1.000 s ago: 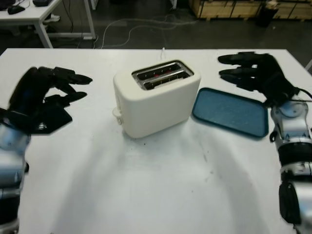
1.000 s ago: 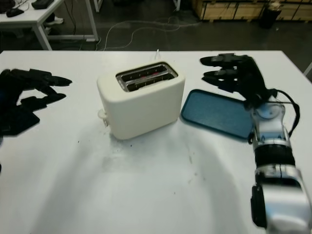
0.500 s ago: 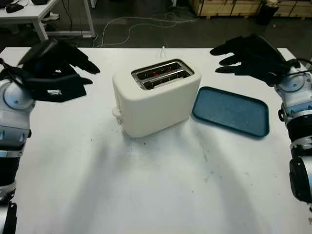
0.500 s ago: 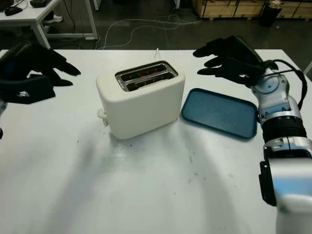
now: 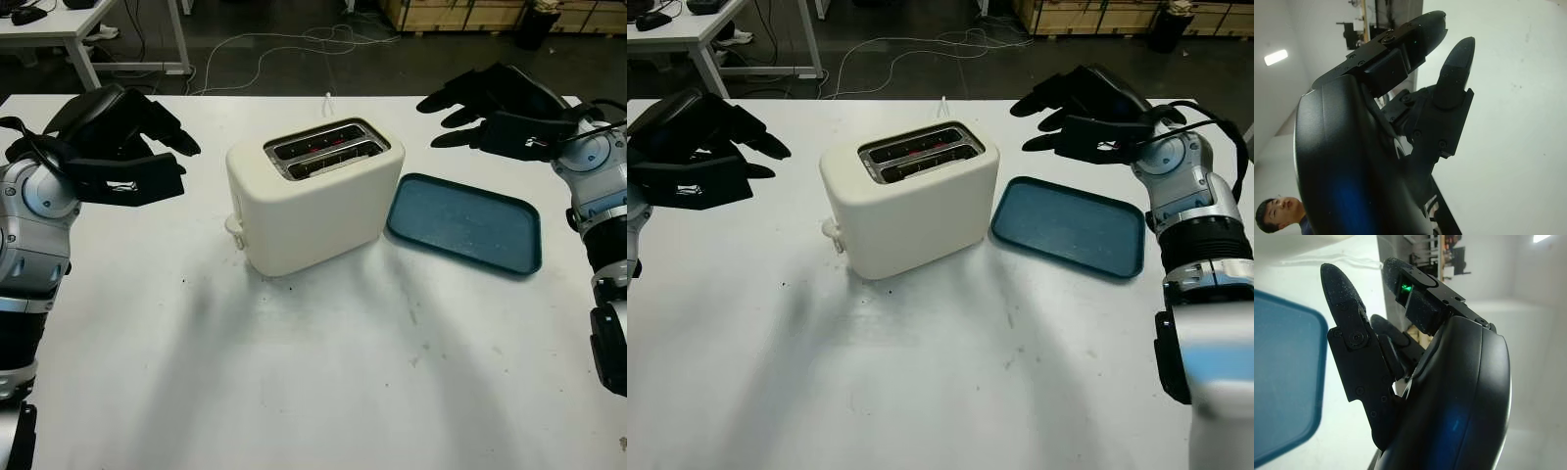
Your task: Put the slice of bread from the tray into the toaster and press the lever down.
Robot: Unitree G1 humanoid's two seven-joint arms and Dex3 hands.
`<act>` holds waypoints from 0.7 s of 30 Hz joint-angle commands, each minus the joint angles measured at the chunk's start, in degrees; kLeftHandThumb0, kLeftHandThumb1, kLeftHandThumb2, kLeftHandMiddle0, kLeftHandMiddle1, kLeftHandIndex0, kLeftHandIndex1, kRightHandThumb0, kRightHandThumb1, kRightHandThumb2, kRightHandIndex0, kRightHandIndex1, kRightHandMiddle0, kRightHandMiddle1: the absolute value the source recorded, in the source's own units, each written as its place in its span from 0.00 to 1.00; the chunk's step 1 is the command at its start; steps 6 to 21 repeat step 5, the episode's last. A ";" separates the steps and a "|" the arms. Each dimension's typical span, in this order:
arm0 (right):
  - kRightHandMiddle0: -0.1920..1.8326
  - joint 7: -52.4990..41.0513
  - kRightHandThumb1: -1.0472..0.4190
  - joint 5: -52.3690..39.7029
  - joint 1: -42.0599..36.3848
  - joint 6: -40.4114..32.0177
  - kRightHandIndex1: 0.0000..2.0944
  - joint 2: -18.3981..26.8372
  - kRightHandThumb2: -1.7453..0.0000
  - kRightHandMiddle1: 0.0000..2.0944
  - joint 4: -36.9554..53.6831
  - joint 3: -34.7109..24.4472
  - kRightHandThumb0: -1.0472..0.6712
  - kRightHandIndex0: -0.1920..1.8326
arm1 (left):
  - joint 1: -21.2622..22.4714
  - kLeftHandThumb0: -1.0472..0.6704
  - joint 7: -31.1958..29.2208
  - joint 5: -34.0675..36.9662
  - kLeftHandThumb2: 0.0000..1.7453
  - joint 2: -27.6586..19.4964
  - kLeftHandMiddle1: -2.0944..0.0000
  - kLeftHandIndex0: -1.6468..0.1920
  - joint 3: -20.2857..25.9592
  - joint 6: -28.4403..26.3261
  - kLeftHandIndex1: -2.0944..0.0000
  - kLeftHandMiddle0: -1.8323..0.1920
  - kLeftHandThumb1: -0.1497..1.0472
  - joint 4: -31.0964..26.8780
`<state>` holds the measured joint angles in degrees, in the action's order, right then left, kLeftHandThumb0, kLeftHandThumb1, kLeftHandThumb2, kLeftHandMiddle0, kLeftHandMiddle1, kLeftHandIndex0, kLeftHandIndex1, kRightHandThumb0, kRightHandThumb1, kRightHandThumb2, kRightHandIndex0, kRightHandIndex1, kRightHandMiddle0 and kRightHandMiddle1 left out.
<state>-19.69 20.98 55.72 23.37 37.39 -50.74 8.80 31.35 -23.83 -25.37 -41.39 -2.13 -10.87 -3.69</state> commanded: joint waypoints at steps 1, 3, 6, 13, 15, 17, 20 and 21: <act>0.56 -0.63 0.18 0.38 1.26 0.29 0.01 0.80 1.00 0.00 1.69 0.40 0.26 0.60 | -0.73 0.42 0.33 -0.51 0.00 0.18 0.57 0.22 -0.20 -0.48 0.99 0.41 0.81 0.14; 0.56 -0.84 0.18 0.39 0.95 -0.31 0.01 0.81 1.00 0.00 2.78 0.43 0.27 0.60 | -0.84 0.42 0.41 -0.46 0.00 0.24 0.56 0.22 -0.16 -0.49 0.99 0.42 0.81 0.27; 0.56 -1.13 0.18 0.35 0.60 -0.75 0.01 0.80 1.00 0.00 3.64 0.39 0.27 0.60 | -0.82 0.41 0.16 -0.62 0.00 0.25 0.55 0.23 -0.31 -1.06 0.99 0.42 0.82 0.16; 0.56 -1.13 0.18 0.35 0.60 -0.75 0.01 0.80 1.00 0.00 3.64 0.39 0.27 0.60 | -0.82 0.41 0.16 -0.62 0.00 0.25 0.55 0.23 -0.31 -1.06 0.99 0.42 0.82 0.16; 0.56 -1.13 0.18 0.35 0.60 -0.75 0.01 0.80 1.00 0.00 3.64 0.39 0.27 0.60 | -0.82 0.41 0.16 -0.62 0.00 0.25 0.55 0.23 -0.31 -1.06 0.99 0.42 0.82 0.16; 0.56 -1.13 0.18 0.35 0.60 -0.75 0.01 0.80 1.00 0.00 3.64 0.39 0.27 0.60 | -0.82 0.41 0.16 -0.62 0.00 0.25 0.55 0.23 -0.31 -1.06 0.99 0.42 0.82 0.16; 0.56 -1.13 0.18 0.35 0.60 -0.75 0.01 0.80 1.00 0.00 3.64 0.39 0.27 0.60 | -0.82 0.41 0.16 -0.62 0.00 0.25 0.55 0.23 -0.31 -1.06 0.99 0.42 0.82 0.16; 0.56 -1.13 0.18 0.35 0.60 -0.75 0.01 0.80 1.00 0.00 3.64 0.39 0.27 0.60 | -0.82 0.41 0.16 -0.62 0.00 0.25 0.55 0.23 -0.31 -1.06 0.99 0.42 0.82 0.16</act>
